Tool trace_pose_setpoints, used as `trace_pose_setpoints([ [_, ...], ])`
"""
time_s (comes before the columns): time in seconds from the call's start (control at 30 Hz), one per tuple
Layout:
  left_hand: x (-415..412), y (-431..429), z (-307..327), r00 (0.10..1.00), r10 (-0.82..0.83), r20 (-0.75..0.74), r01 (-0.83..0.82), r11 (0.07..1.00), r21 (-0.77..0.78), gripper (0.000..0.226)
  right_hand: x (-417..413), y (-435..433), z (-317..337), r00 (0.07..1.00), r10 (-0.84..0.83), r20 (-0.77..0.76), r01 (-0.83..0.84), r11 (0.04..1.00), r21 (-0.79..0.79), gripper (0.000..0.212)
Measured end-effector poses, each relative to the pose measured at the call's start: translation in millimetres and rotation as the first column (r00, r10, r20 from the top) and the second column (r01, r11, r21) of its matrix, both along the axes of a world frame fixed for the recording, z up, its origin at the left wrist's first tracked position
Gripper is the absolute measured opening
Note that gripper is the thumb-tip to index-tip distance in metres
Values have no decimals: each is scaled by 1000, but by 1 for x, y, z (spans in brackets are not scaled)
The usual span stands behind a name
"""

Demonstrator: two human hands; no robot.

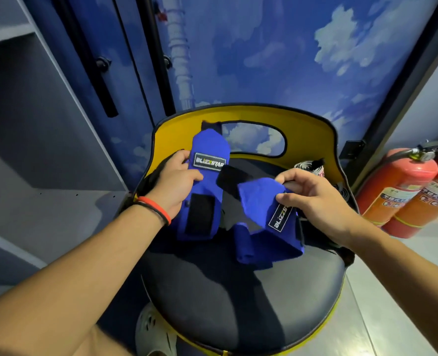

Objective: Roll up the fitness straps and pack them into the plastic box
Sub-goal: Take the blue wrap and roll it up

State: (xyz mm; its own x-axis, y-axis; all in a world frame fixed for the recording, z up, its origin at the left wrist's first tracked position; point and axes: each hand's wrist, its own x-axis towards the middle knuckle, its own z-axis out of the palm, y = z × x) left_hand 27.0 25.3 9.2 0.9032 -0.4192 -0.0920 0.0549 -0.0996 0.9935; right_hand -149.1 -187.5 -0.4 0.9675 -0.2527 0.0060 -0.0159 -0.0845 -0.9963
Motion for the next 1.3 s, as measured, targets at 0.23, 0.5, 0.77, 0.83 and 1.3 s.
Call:
trace_pose_setpoints([
  [0.23,-35,0,-13,992,-7,-126,-8,993,-115,56,8,18,0,983,-183,23,164,924,344,25],
  [0.5,-66,-5,-14,987,-111,-119,77,962,-261,59,30,42,-9,954,-300,10,235,766,598,21],
  [0.77,-83,-8,-8,996,-68,-52,53,968,-244,25,35,56,-14,945,-328,-2,277,793,542,28],
  [0.83,-85,-9,-10,996,-72,-59,56,971,-230,26,34,59,-14,954,-301,10,245,795,554,29],
  [1.3,-98,-24,-21,976,-66,-206,-3,948,-318,34,45,73,-22,910,-413,25,349,799,490,28],
])
